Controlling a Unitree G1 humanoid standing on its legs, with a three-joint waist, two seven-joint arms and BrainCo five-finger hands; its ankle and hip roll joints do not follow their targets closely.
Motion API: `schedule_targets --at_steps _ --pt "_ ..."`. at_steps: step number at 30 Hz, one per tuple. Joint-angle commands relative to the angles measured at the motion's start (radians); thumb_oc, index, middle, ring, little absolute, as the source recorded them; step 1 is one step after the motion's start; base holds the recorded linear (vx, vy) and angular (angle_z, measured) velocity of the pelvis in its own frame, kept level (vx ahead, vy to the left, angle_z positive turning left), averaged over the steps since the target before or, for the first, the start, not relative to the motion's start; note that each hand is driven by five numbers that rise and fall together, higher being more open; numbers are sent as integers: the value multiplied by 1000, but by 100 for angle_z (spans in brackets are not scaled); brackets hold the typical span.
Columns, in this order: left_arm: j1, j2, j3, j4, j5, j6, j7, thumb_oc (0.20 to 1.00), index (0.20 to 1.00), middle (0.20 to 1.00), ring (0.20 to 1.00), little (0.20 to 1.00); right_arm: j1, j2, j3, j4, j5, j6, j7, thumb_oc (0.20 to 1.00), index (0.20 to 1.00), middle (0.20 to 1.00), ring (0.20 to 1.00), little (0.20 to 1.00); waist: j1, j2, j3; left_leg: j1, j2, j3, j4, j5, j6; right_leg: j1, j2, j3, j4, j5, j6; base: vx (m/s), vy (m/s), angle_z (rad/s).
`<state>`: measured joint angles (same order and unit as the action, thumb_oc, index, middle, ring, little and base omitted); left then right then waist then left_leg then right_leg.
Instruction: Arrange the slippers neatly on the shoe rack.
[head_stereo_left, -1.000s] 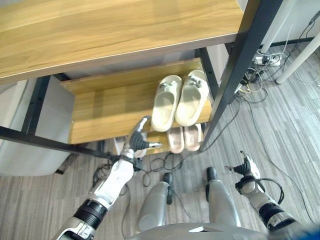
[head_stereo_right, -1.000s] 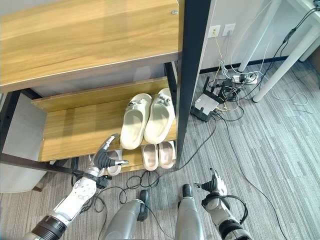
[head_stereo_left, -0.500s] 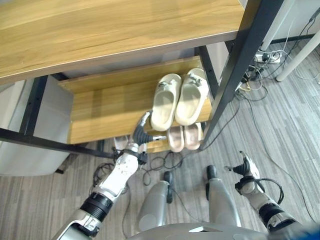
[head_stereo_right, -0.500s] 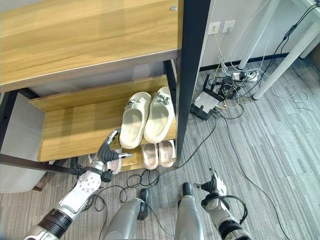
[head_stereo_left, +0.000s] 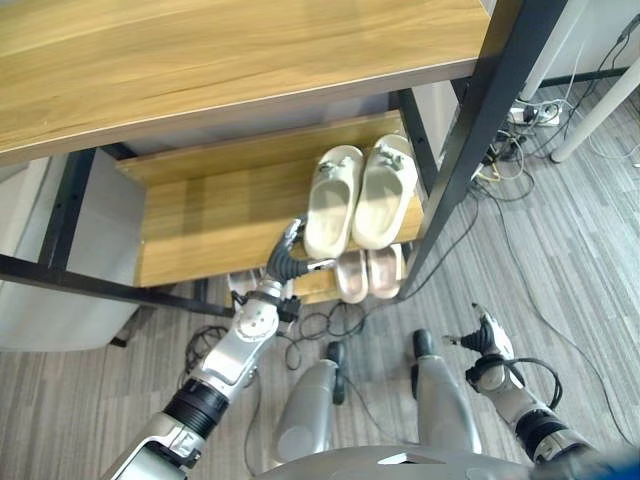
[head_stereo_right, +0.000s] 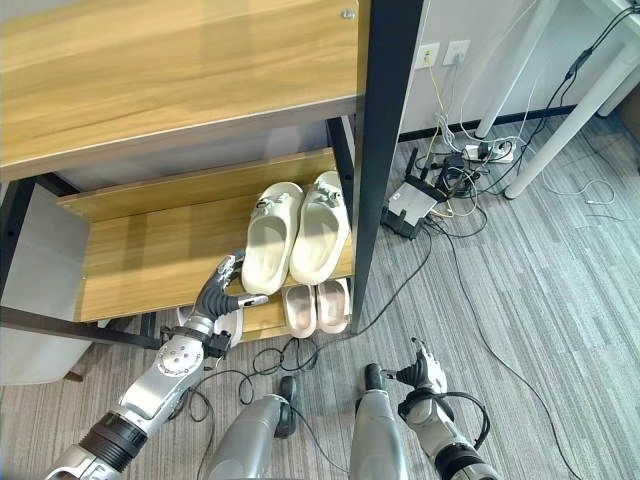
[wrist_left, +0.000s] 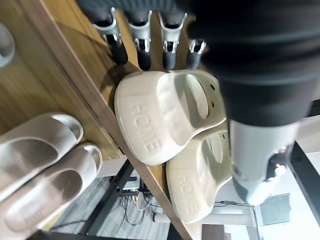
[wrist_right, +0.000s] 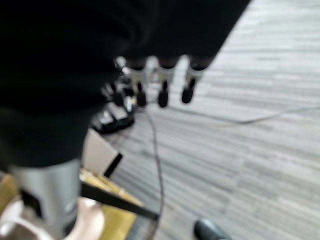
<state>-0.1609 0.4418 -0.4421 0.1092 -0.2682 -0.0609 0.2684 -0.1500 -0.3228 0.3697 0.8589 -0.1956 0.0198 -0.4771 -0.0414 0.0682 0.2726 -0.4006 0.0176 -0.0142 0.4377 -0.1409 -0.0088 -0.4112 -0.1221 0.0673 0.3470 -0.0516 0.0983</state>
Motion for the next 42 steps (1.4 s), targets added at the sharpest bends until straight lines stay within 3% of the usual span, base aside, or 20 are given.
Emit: schedule_targets --at_steps 1,15,21,29,33,38,42 --pt "4 -27 -104 -110 -56 -13 -53 1000 1000 1000 1000 1000 9 -33 20 -76 -17 -2 -12 1000 1000 1000 1000 1000 -25 23 -18 15 22 -3 -110 85 -13 19 20 12 98 -100 -1 0 0 0" --pt "-23 -44 -150 -107 -45 4 -55 1000 1000 1000 1000 1000 3 -21 46 -57 -10 4 -7 1000 1000 1000 1000 1000 -30 22 -32 36 31 6 -109 76 -16 32 24 20 96 -107 -3 -1 -2 0" --pt "-14 -48 -74 -23 52 13 7 1000 1000 1000 1000 1000 -4 -10 34 -29 13 8 -19 1000 1000 1000 1000 1000 -19 16 -50 36 33 -4 -113 77 -18 40 24 10 93 -109 -4 10 -5 0" --pt "6 -11 138 65 202 19 96 1000 1000 1000 1000 1000 0 1 -29 -7 29 10 15 1000 1000 1000 1000 1000 7 1 -100 85 35 -21 -160 81 -23 100 17 -18 66 -115 3 87 2 2" --pt "8 11 254 122 252 7 160 1000 1000 1000 1000 1000 -3 21 -58 61 50 9 57 1000 1000 1000 1000 1000 26 -21 -141 152 33 -28 -214 84 -26 165 12 -48 26 -107 10 134 16 14" --pt "46 40 289 121 276 -1 136 1000 1000 1000 1000 1000 7 32 -61 118 47 5 93 1000 1000 1000 1000 1000 36 -36 -166 205 30 -34 -249 87 -26 214 13 -63 -4 -100 16 85 24 11" --pt "141 62 294 190 276 -6 35 1000 1000 1000 1000 1000 44 28 -61 145 19 -3 147 1000 1000 1000 1000 1000 47 -60 -202 268 29 -32 -276 84 -26 277 17 -80 -37 -93 21 59 37 5"
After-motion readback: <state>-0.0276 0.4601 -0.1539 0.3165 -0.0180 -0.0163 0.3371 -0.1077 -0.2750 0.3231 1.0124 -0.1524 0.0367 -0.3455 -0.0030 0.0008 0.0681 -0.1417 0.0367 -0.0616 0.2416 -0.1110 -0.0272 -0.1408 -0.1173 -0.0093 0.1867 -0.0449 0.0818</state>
